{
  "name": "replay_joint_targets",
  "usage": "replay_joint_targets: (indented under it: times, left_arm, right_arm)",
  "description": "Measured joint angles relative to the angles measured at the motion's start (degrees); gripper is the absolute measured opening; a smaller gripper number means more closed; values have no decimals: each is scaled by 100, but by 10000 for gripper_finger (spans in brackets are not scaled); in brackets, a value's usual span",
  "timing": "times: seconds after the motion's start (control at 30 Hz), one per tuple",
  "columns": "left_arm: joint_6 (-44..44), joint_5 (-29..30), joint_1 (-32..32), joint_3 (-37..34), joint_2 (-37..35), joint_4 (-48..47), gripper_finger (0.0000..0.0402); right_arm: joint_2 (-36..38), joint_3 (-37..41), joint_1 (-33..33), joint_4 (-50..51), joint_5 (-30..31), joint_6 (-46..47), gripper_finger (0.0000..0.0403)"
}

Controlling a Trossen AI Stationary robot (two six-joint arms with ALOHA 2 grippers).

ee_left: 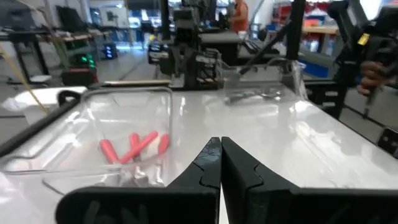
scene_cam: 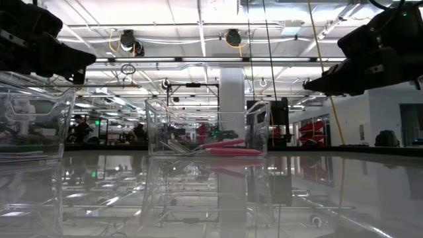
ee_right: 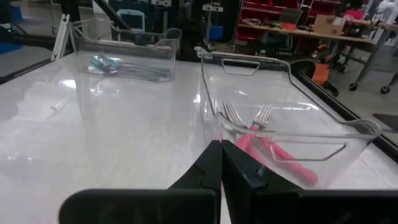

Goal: Sort silverware by color (type)
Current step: Return to Home Position

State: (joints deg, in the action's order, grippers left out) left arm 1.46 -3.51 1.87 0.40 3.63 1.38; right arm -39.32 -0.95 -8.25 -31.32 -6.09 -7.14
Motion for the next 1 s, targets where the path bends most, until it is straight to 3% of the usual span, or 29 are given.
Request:
replay_joint_targets:
  times: [0.53, 0.67, 0.8, 1.0]
  left_arm:
    - [52, 311, 0, -4, -360, -45, 1]
    - [48, 358, 0, -4, -360, -57, 1]
    - [38, 366, 0, -4, -360, -64, 1]
    - [-110, 375, 0, -7, -360, -72, 1]
  right_arm:
    - [2876, 4, 0, 2852, 15, 284, 0]
    - [3491, -7, 0, 2945, 156, 336, 0]
    - [3788, -28, -2, 3080, 581, 91, 0]
    - [3874, -30, -4, 3116, 581, 215, 0]
